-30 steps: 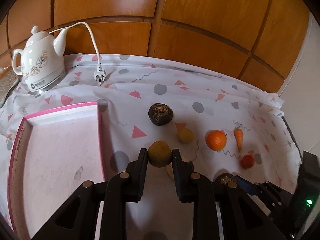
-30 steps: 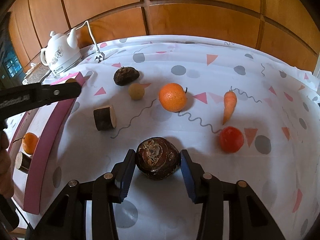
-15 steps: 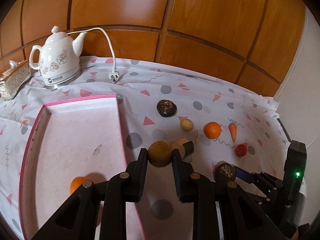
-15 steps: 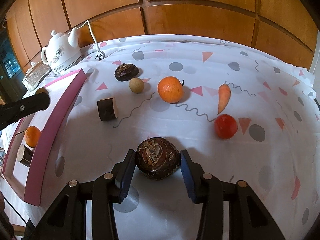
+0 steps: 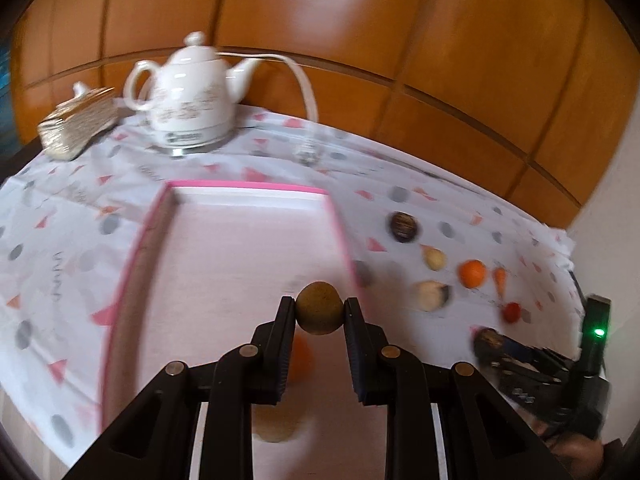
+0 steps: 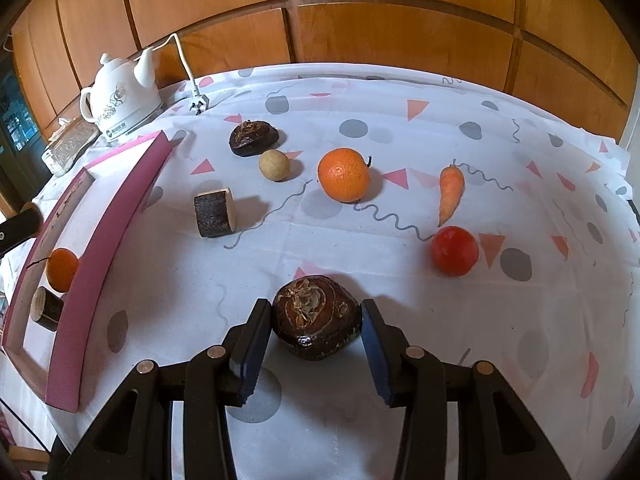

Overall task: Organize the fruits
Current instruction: 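Carry the potato and brown fruit into the pink tray and release both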

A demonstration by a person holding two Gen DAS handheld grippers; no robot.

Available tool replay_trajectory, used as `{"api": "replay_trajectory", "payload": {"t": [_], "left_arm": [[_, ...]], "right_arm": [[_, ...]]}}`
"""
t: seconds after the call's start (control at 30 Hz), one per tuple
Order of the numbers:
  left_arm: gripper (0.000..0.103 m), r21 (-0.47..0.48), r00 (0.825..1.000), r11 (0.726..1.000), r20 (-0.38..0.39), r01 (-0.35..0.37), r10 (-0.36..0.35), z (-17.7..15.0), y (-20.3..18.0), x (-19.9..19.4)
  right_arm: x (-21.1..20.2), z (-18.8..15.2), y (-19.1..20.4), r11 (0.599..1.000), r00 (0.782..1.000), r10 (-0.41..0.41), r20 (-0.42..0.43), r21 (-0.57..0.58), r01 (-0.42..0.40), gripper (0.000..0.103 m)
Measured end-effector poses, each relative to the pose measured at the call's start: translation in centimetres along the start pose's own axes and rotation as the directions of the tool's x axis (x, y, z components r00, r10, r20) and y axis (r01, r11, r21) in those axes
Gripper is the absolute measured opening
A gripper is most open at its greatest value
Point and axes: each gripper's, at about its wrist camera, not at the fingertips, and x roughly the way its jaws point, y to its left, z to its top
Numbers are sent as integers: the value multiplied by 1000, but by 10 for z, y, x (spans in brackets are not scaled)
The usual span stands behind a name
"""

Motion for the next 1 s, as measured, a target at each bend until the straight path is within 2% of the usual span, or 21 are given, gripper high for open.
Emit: {"api": "replay_trajectory", "payload": {"t": [0.2, 0.37, 0.63, 1.0], "left_arm": [[25, -59, 996, 994, -16, -93, 92, 3, 49, 10], [25, -84, 988, 985, -32, -153, 151, 0, 64, 17], [26, -89, 984, 981, -62, -170, 165, -9, 61, 23], [43, -73, 986, 983, -29, -166, 165, -14, 47, 8]], "right_arm": [[-1, -1, 3, 1000, 1000, -18, 11, -7, 18, 45], [-3, -1, 3, 1000, 1000, -10, 17, -1, 10, 45], [-4, -2, 5, 1000, 1000, -1, 13, -10, 1, 45], [-16, 1, 13, 999, 999, 26, 45, -23, -25, 45]]}}
